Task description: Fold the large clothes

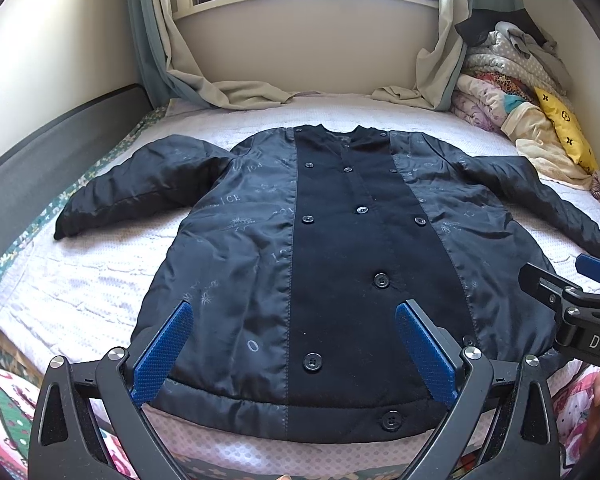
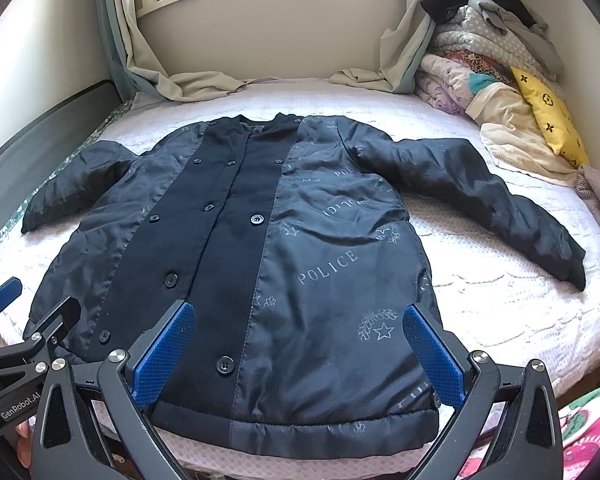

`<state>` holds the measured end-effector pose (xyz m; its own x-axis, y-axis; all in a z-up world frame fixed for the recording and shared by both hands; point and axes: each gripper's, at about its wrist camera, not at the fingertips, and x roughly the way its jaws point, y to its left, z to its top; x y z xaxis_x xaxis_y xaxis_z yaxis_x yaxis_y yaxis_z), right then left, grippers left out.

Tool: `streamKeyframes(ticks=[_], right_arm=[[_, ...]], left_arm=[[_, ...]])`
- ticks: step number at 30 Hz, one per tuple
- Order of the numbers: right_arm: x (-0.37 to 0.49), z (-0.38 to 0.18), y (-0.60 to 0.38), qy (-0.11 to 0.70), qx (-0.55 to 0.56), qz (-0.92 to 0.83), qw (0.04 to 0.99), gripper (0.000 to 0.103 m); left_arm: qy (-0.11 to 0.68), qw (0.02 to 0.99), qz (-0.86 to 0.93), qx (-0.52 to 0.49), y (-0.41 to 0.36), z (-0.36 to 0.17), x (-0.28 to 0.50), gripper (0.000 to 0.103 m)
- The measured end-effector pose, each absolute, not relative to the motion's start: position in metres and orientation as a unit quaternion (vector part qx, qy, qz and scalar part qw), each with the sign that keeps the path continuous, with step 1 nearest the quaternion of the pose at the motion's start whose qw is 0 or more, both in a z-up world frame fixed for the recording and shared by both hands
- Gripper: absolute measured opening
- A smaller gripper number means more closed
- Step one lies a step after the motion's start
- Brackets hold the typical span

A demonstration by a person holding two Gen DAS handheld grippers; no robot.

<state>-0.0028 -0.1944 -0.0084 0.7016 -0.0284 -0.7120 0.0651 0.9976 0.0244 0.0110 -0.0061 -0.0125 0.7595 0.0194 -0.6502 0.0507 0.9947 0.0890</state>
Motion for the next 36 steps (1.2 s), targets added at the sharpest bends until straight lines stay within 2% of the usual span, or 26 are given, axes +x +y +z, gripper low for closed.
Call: streamKeyframes(ticks=[36], right_arm=[[-0.0040,-0.0077,-0.1941,0.387,0.024,-0.017,0.922,0.103]], left_arm=[[0.349,0.936,-0.012,0.044,-0.0062,-0.0129,0.0138,0.102]])
